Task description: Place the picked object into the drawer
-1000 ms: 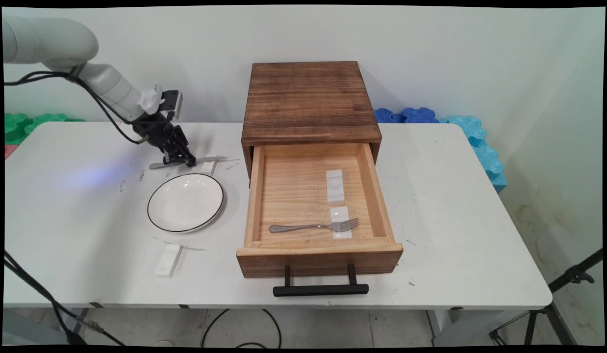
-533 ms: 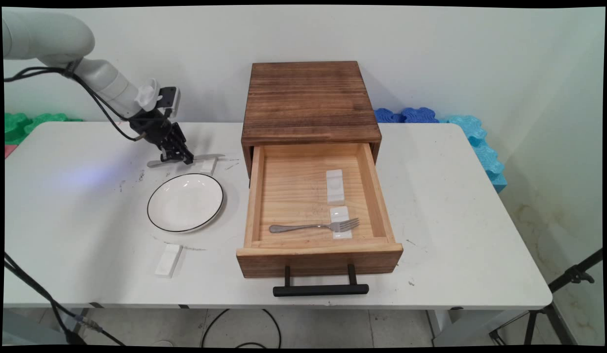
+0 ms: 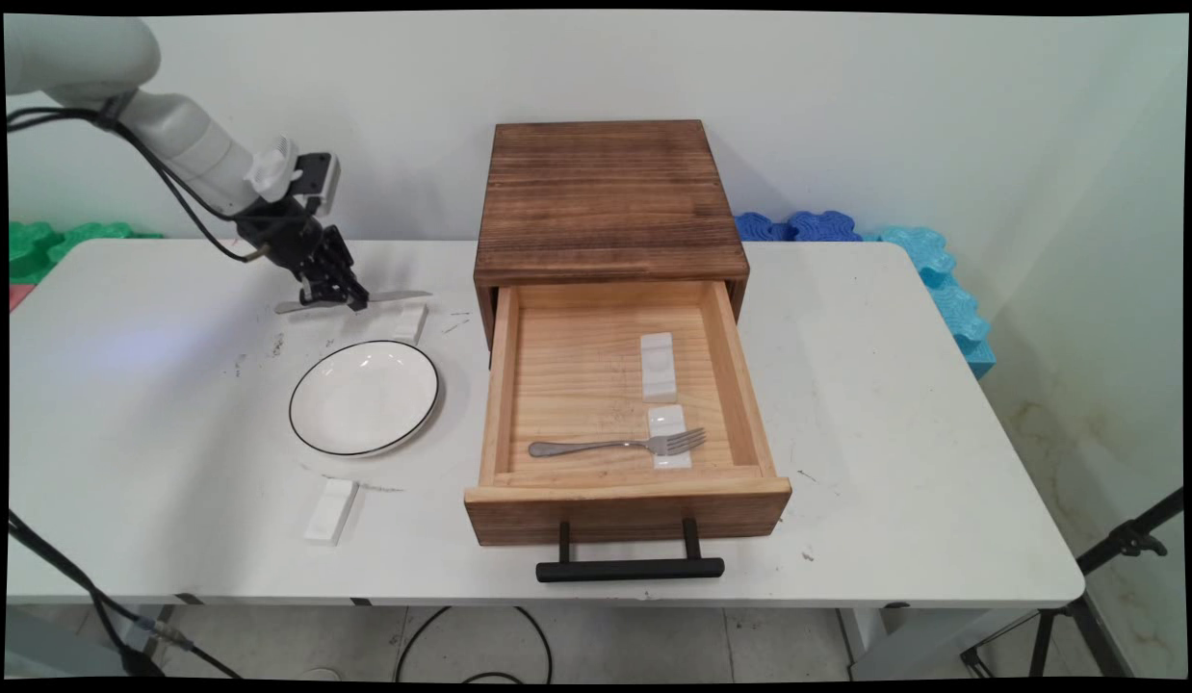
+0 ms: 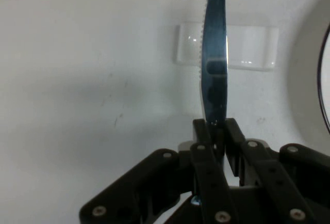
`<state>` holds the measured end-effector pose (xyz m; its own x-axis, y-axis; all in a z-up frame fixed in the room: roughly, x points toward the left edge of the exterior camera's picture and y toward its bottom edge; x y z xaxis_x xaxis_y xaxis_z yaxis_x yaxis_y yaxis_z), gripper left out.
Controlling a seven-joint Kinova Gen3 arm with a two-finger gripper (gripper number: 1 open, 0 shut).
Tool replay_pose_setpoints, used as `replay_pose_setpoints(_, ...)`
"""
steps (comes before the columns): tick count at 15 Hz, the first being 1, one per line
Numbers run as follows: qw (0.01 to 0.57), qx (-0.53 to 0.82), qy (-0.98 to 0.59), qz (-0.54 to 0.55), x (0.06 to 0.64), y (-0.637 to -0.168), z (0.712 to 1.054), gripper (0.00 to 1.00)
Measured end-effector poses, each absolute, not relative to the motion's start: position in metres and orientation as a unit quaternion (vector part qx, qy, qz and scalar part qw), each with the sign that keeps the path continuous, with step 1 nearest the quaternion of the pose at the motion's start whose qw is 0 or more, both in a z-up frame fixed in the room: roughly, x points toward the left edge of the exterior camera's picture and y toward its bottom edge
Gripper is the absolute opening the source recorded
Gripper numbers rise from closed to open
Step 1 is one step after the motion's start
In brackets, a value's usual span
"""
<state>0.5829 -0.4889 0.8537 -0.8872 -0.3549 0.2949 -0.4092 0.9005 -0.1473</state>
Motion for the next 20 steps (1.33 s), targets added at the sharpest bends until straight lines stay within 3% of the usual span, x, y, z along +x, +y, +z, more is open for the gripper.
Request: replay_pose_setpoints(20, 0.156, 0.145, -0.972, 0.100, 0.560, -0.419, 0.978, 0.00)
